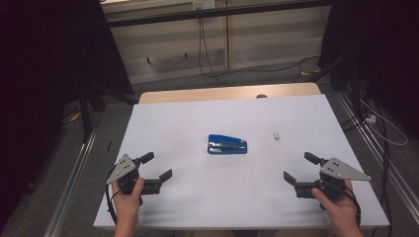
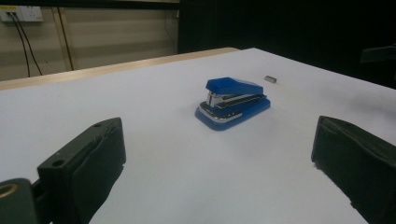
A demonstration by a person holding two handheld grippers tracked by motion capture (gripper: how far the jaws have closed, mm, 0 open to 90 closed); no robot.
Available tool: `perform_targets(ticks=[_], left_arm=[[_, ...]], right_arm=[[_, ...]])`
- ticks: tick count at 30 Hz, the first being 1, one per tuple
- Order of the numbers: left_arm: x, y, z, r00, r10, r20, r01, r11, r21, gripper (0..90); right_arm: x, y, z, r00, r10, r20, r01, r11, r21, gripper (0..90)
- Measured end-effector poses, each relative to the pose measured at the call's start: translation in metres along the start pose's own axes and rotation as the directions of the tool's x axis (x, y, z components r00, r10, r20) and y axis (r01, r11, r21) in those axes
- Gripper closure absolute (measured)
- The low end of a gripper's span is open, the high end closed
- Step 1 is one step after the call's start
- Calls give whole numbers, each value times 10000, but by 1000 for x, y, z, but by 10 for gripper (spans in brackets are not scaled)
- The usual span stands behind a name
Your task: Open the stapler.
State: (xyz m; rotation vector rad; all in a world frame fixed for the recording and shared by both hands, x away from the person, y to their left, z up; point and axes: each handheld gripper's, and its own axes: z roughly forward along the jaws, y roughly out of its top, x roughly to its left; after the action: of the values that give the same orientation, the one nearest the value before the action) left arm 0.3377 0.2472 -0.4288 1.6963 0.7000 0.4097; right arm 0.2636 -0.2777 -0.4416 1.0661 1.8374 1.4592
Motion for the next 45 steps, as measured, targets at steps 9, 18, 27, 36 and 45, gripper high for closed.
perform_targets(ticks=[9,18,27,36,45], left_arm=[[1,0,3,9999,-85,92,86,9999,-53,30],[0,4,17,9997,-92,236,92,10000,-1,26],[0,12,33,9996,-45,266,46,10000,-36,26],[-2,17,48,9986,-148,503,154,9998,-129,24],[-3,24,60,9980,-8,630,15,9999,-112,24]], right_arm=[[0,0,5,9999,-85,-71,86,9999,145,27],[-3,2,13,9999,-59,126,56,9996,276,29],[-2,9,28,9996,-241,155,235,9990,371,40],[3,19,48,9993,-309,-191,316,9987,408,50],[5,25,64,9987,-285,-418,309,9978,589,68]])
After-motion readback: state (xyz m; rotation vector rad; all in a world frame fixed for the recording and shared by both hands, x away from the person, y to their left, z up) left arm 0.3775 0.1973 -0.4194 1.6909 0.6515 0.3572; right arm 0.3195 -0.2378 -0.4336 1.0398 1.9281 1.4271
